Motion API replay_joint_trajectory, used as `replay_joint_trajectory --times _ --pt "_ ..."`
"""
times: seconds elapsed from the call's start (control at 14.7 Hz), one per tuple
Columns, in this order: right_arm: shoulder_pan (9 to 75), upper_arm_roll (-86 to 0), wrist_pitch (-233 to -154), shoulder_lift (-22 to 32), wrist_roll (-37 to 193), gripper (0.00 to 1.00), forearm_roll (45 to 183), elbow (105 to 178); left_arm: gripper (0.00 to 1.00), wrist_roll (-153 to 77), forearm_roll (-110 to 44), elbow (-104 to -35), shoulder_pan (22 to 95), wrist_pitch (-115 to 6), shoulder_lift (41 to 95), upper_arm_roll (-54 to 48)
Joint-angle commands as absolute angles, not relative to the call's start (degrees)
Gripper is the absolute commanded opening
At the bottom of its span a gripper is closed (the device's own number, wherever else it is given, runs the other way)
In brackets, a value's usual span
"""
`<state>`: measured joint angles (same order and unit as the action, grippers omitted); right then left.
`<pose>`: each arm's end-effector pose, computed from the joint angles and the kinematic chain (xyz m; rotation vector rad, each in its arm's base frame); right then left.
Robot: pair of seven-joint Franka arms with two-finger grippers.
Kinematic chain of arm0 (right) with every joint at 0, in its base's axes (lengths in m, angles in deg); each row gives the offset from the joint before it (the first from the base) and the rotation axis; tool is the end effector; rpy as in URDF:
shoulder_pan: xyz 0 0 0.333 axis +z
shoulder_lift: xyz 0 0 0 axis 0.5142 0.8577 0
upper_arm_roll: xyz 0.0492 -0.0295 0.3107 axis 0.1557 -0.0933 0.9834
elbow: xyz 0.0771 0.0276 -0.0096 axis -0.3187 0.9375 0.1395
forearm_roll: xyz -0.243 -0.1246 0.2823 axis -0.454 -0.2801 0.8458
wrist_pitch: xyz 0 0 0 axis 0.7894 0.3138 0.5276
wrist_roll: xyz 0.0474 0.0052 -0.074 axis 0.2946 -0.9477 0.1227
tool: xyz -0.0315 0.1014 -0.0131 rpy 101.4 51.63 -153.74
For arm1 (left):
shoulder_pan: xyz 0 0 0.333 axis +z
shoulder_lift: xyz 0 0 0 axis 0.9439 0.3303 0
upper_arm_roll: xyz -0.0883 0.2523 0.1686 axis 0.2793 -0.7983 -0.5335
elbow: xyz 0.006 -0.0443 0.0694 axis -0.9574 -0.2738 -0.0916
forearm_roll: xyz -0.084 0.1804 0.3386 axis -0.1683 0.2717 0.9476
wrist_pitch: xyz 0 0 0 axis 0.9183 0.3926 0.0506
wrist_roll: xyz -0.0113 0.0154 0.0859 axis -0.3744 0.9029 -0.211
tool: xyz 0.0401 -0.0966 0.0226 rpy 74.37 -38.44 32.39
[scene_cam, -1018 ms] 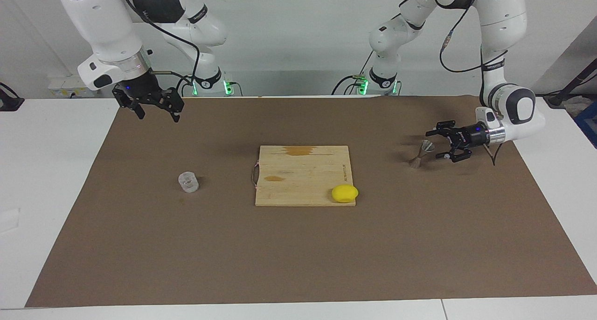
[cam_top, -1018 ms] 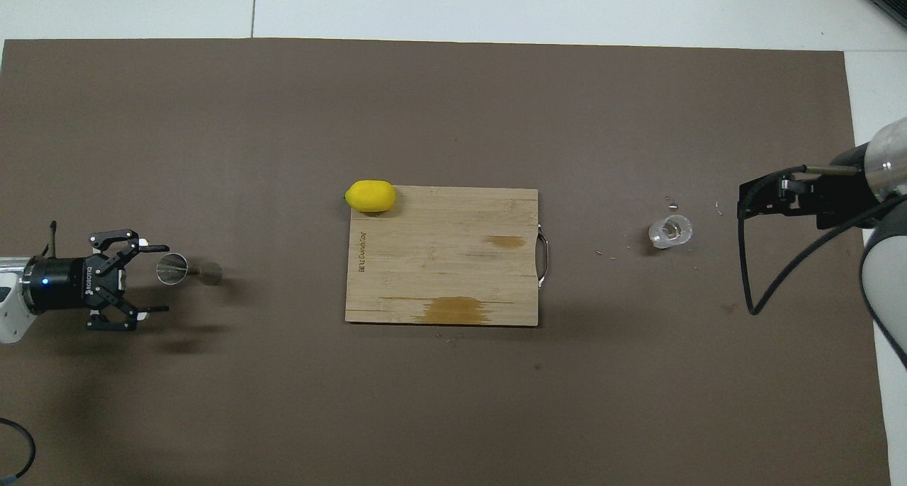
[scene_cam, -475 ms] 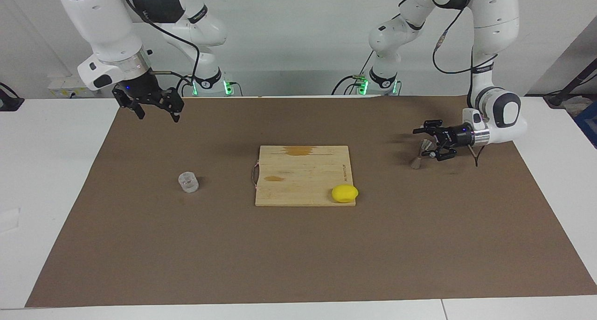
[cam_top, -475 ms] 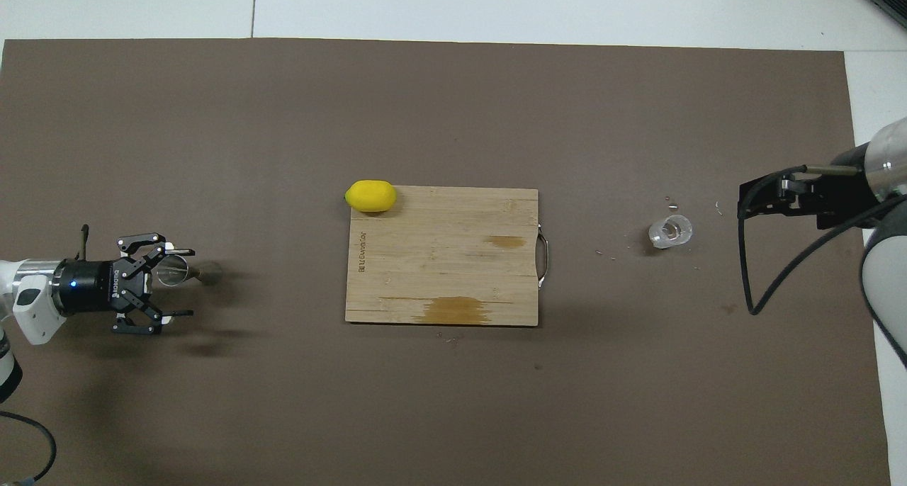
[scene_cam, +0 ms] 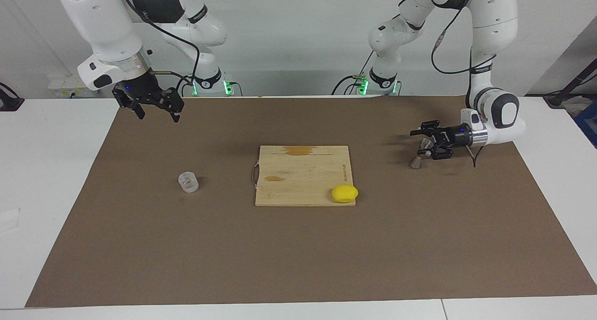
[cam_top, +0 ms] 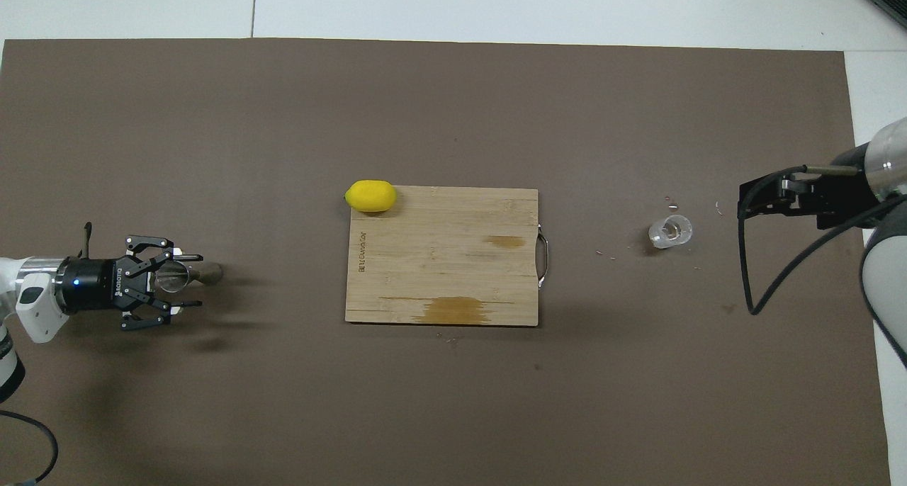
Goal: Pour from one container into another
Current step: 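Lower the left gripper around the metal cup and close it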
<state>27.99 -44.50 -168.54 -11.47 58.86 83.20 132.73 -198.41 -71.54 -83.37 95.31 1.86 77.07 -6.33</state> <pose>0.5499 0.0265 0.5990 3.1261 -0.2274 -0.0396 0.4851 0.1061 0.2613 1.3199 -1.3135 1.1030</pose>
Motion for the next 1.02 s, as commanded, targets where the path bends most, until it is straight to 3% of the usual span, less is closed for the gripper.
replay_joint_trajectory --times 0.0,0.2,0.61,0.95 --pt "27.16 -44.30 -168.49 -12.66 59.56 1.00 84.56 133.78 0.41 -200.24 -72.41 -83.35 94.62 1.95 75.95 -7.09" --pt "27.16 -44.30 -168.49 -12.66 59.56 1.00 84.56 133.78 0.16 -200.34 -73.02 -82.39 93.40 1.95 76.21 -7.01" --pt "27.16 -44.39 -168.49 -12.66 59.47 1.00 84.56 133.78 0.07 -194.37 -74.08 -82.21 90.50 1.51 75.51 -7.01" --pt "27.16 -44.39 -168.49 -12.66 59.56 1.00 84.56 133.78 0.06 -186.10 -76.52 -82.38 84.44 0.72 70.77 -6.83"
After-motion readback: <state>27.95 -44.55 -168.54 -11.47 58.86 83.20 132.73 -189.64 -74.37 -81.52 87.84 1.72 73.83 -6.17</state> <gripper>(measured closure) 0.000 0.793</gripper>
